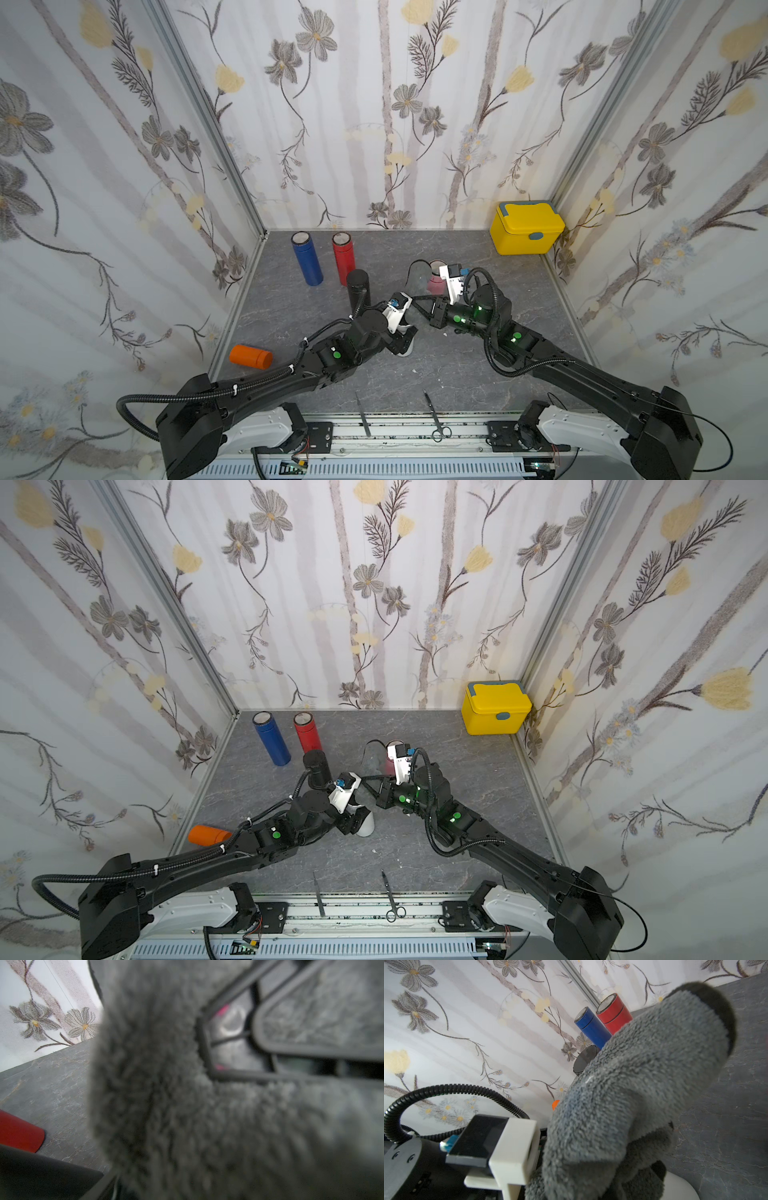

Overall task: Wipe the surface of the thermos
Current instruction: Wipe the dirt from the surface of the thermos.

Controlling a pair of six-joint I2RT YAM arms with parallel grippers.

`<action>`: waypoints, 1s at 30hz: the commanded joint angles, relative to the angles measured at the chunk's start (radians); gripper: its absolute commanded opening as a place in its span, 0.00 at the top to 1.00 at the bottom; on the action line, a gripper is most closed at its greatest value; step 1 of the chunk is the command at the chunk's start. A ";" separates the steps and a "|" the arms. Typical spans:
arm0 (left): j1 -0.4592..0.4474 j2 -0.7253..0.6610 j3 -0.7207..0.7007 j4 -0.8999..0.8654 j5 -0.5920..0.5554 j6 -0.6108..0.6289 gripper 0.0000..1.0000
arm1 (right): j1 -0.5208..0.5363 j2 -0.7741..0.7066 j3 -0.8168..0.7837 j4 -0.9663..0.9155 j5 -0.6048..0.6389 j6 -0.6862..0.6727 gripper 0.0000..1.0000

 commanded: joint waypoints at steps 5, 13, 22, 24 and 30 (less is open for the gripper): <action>0.001 0.010 -0.016 0.080 -0.024 -0.002 0.17 | 0.002 0.025 0.012 0.004 -0.048 0.020 1.00; 0.000 0.029 -0.008 0.101 0.009 0.004 0.53 | 0.002 0.099 0.093 -0.035 -0.120 0.015 1.00; 0.000 0.031 0.008 0.072 -0.017 0.035 1.00 | 0.010 0.204 0.195 -0.299 -0.169 -0.097 1.00; 0.005 0.034 0.012 0.060 -0.016 0.036 1.00 | 0.015 0.132 0.151 -0.361 -0.146 -0.126 1.00; 0.013 0.035 0.022 0.041 0.021 0.040 1.00 | 0.017 -0.060 0.063 -0.553 -0.082 -0.179 1.00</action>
